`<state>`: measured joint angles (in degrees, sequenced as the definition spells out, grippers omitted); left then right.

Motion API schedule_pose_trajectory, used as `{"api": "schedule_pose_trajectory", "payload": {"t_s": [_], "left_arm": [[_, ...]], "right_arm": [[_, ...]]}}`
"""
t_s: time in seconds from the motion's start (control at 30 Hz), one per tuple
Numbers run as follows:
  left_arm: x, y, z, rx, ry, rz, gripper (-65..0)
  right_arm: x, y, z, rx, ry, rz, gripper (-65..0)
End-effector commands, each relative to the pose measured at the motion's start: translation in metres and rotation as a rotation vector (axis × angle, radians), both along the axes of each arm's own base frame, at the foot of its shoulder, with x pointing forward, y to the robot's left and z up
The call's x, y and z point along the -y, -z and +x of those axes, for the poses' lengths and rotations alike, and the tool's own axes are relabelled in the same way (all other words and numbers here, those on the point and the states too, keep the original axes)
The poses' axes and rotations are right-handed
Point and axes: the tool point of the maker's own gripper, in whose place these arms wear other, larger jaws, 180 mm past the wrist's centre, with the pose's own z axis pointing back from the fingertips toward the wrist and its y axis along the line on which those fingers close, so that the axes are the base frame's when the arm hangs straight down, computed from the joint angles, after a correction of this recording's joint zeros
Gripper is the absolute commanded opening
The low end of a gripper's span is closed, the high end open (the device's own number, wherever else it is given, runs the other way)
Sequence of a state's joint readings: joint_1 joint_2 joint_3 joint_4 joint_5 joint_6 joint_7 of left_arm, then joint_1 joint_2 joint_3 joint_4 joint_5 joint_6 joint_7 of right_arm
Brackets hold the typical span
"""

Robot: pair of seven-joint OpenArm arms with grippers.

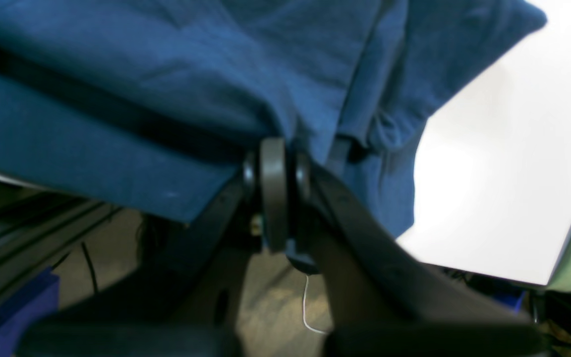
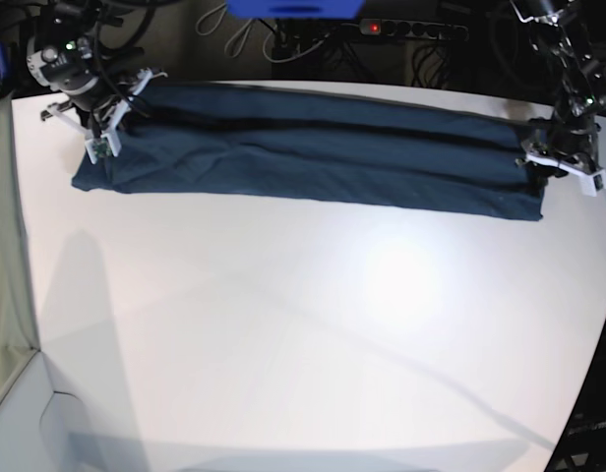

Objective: Layout the t-shirt on the table in an organized manner, then fold the t-shirt properly
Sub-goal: 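Smooth the strip end with the right gripper, pressing it flat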

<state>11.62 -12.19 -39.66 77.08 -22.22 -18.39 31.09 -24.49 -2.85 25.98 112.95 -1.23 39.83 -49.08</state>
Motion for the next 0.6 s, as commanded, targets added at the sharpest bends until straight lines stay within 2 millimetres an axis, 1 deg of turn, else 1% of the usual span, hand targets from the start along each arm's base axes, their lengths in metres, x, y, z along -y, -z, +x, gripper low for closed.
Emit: {"api": "schedule_pose_trajectory", "payload": {"t_s": [0.0, 0.03, 0.13, 0.2, 0.23, 0.47, 0.5, 0.57], "left_arm": [[-0.003, -0.002, -0.001, -0.015, 0.002, 0.003, -31.9], [-0.002, 0.002, -0.004, -0.040, 0.005, -0.006, -29.5], [0.001, 0.006, -0.008, -0.085, 0.017, -0.023, -22.8], [0.002, 0.006, -0.007, -0.087, 0.021, -0.024, -19.7], [0.003, 0.006, -0.007, -0.086, 0.021, -0.025, -19.3], [0.004, 0.008, -0.008, -0.089, 0.019, -0.032, -19.5], [0.004, 0.008, -0.008, -0.090, 0.020, -0.033, -20.4], [0.011, 0.010, -0.006, -0.095, 0.039, -0.036, -25.5]], "right_arm": [[0.001, -0.005, 0.003, 0.023, -0.006, -0.002, -65.0], [-0.002, -0.002, 0.002, 0.015, -0.002, 0.010, -65.0], [-0.002, 0.003, 0.004, 0.008, 0.002, 0.021, -65.0], [-0.003, 0.008, 0.003, -0.005, 0.005, 0.029, -65.0], [-0.003, 0.010, 0.002, -0.009, 0.006, 0.032, -65.0], [-0.003, 0.010, 0.003, -0.007, 0.007, 0.034, -65.0], [-0.003, 0.010, 0.003, -0.007, 0.007, 0.034, -65.0], [-0.003, 0.010, 0.004, -0.006, 0.007, 0.034, -65.0]]}}
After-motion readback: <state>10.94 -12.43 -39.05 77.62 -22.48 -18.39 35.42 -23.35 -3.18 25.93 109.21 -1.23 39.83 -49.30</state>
